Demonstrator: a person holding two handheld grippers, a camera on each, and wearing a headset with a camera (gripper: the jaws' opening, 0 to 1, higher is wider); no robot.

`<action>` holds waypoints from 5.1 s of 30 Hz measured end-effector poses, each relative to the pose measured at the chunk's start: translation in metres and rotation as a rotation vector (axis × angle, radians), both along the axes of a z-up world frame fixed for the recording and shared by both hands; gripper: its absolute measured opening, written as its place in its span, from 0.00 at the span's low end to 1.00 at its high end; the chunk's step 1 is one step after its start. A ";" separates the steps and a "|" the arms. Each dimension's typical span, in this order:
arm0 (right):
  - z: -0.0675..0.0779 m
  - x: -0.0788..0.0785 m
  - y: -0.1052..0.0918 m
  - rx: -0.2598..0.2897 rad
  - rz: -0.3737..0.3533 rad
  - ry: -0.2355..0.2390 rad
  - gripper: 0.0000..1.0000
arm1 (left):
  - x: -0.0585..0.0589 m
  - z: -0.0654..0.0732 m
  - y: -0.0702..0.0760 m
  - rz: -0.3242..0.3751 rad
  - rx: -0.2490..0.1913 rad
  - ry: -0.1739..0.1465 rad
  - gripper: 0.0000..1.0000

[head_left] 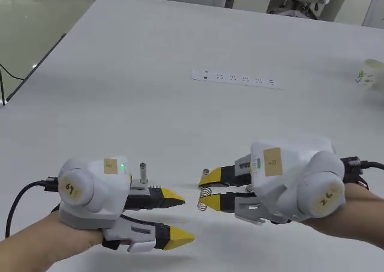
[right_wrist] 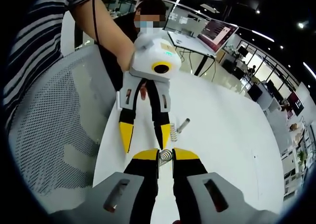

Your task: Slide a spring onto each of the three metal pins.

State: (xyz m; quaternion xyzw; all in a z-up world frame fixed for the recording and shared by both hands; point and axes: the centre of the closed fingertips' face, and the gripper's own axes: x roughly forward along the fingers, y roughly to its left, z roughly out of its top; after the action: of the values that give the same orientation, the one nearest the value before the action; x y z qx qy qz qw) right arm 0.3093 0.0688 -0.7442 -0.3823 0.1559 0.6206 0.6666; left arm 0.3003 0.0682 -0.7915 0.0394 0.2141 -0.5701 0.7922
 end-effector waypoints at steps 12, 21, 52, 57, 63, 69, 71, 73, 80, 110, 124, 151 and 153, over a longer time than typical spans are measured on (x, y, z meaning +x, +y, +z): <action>-0.004 0.008 -0.005 -0.006 -0.022 -0.013 0.07 | 0.006 0.002 0.015 0.069 -0.006 -0.003 0.41; -0.007 0.010 -0.006 -0.017 -0.022 -0.020 0.07 | 0.008 -0.004 0.035 0.135 0.007 0.004 0.52; -0.012 0.024 -0.014 -0.027 -0.073 -0.032 0.07 | 0.026 -0.004 0.094 0.351 0.027 -0.003 0.98; -0.009 0.031 -0.016 -0.022 -0.093 -0.044 0.07 | 0.029 -0.002 0.096 0.360 0.025 -0.005 0.98; -0.006 0.046 -0.019 -0.011 -0.141 -0.054 0.07 | 0.031 -0.003 0.098 0.366 0.025 -0.003 0.98; -0.004 0.061 -0.021 -0.004 -0.174 -0.063 0.07 | 0.031 -0.003 0.098 0.368 0.022 0.002 0.98; -0.004 0.064 -0.021 -0.011 -0.174 -0.070 0.07 | 0.032 -0.004 0.099 0.368 0.024 0.003 0.98; -0.003 0.068 -0.019 -0.012 -0.173 -0.070 0.07 | 0.033 -0.004 0.100 0.370 0.023 0.002 0.98; -0.004 0.076 -0.013 -0.016 -0.169 -0.066 0.07 | 0.034 -0.004 0.102 0.373 0.024 0.002 0.98; -0.022 0.086 -0.008 -0.023 -0.190 -0.026 0.07 | 0.037 -0.011 0.104 0.394 0.007 0.017 0.97; -0.059 0.090 -0.009 -0.087 -0.192 0.005 0.07 | 0.038 -0.011 0.102 0.399 -0.003 0.017 0.96; -0.077 0.089 -0.015 -0.064 -0.279 0.123 0.13 | 0.038 -0.011 0.100 0.400 -0.011 0.027 0.95; -0.073 0.092 -0.014 -0.053 -0.270 0.072 0.18 | 0.038 -0.011 0.101 0.402 -0.010 0.026 0.95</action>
State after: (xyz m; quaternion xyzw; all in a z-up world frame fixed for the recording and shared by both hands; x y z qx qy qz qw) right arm 0.4017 0.0544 -0.8176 -0.3528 0.2459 0.5343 0.7277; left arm 0.3384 0.1689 -0.8026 -0.0155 0.2252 -0.4020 0.8874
